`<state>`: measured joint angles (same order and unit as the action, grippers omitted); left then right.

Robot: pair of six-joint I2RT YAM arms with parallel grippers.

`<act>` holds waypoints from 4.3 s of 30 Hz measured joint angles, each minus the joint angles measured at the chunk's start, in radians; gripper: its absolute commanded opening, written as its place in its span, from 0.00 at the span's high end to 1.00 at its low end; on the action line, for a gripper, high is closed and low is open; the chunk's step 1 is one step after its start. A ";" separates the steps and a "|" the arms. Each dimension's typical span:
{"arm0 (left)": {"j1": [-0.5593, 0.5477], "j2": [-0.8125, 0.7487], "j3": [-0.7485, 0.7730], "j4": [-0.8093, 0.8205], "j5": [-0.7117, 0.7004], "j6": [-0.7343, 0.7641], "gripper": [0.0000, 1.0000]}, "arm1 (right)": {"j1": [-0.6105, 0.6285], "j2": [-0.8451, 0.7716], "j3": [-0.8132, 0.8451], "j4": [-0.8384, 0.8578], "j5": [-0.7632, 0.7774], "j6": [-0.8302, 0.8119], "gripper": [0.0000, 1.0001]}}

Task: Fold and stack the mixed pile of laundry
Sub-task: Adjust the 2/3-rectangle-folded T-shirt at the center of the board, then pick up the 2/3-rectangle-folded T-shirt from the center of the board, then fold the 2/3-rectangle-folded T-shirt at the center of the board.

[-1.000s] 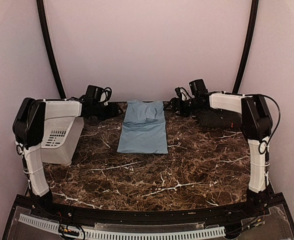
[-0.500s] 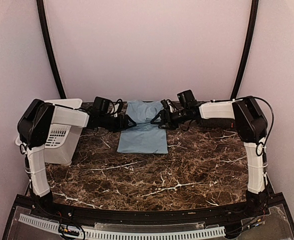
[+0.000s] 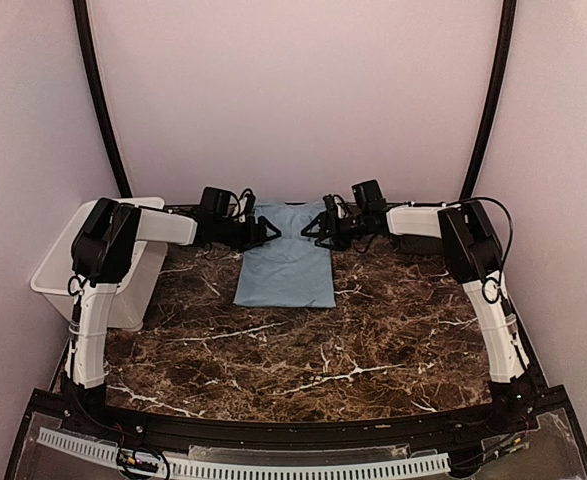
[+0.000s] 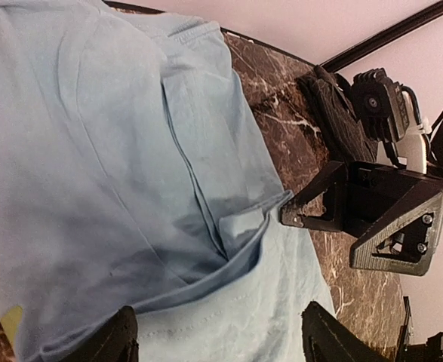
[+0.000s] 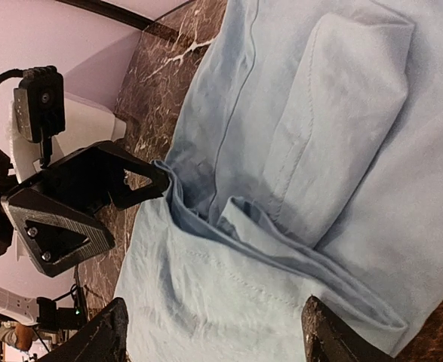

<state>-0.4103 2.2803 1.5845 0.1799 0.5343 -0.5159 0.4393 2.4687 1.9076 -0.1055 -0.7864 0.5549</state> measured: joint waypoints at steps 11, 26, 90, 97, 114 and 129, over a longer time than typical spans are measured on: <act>0.064 0.106 0.115 -0.021 0.005 -0.027 0.22 | -0.049 0.061 0.062 -0.014 0.009 0.014 0.21; 0.052 -0.507 -0.308 -0.161 -0.129 0.037 0.19 | -0.012 -0.523 -0.411 -0.061 0.073 -0.101 0.28; -0.250 -0.858 -0.984 -0.141 -0.100 -0.134 1.00 | 0.238 -0.811 -1.157 0.128 0.133 0.132 1.00; -0.256 -0.988 -0.936 -0.267 -0.143 -0.149 1.00 | 0.252 -0.909 -1.091 0.001 0.195 0.142 1.00; -0.063 -0.592 -0.508 -0.286 -0.193 -0.044 1.00 | 0.073 -0.587 -0.592 -0.162 0.217 0.002 1.00; 0.004 -0.117 -0.021 -0.278 -0.197 0.040 1.00 | -0.059 -0.133 -0.106 -0.217 0.154 -0.064 1.00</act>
<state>-0.4061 2.1635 1.5635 -0.0986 0.3374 -0.4755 0.3805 2.3360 1.8015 -0.3229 -0.6327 0.4908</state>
